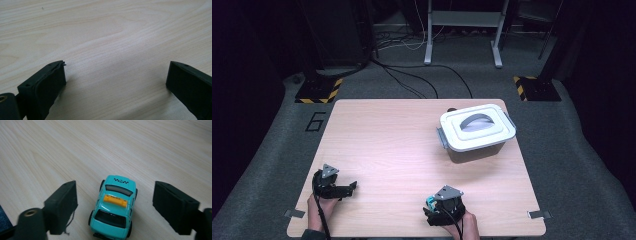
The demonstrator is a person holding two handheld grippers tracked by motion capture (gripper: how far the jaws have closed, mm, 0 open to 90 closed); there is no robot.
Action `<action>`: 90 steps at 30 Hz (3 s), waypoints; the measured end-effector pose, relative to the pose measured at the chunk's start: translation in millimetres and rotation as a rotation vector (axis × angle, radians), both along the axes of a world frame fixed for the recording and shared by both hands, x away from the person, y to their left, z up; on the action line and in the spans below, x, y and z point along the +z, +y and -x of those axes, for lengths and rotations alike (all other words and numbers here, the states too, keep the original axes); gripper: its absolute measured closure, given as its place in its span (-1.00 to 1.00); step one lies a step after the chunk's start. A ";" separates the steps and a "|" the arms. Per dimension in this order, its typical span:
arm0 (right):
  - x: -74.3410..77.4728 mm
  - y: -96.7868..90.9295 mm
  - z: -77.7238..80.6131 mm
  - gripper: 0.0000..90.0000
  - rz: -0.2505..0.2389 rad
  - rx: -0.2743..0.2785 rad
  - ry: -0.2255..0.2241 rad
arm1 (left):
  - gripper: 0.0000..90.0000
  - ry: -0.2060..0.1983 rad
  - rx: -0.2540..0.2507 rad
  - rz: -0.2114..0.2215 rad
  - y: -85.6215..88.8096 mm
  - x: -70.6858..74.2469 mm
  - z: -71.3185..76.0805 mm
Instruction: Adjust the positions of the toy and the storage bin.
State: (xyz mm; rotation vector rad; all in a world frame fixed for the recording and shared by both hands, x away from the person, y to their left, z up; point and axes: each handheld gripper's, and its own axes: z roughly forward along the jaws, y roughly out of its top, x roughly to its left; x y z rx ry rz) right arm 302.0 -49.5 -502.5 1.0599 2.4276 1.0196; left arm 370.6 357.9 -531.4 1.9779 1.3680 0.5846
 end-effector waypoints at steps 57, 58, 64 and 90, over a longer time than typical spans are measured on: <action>-7.3 -5.9 -0.2 0.17 0.009 -0.022 -0.031 | -0.95 0.002 -0.001 0.000 0.1 0.2 0.1; -7.1 -5.7 -0.2 0.17 0.005 -0.031 -0.029 | -0.95 0.004 -0.003 0.000 0.2 0.4 0.1; -9.9 -5.6 -1.7 0.17 0.007 -0.035 -0.014 | -0.95 0.003 -0.002 -0.001 0.2 0.3 0.1; -5.8 -10.9 -1.8 0.17 -0.002 -0.069 -0.021 | -0.94 0.004 -0.004 -0.001 0.3 0.5 0.1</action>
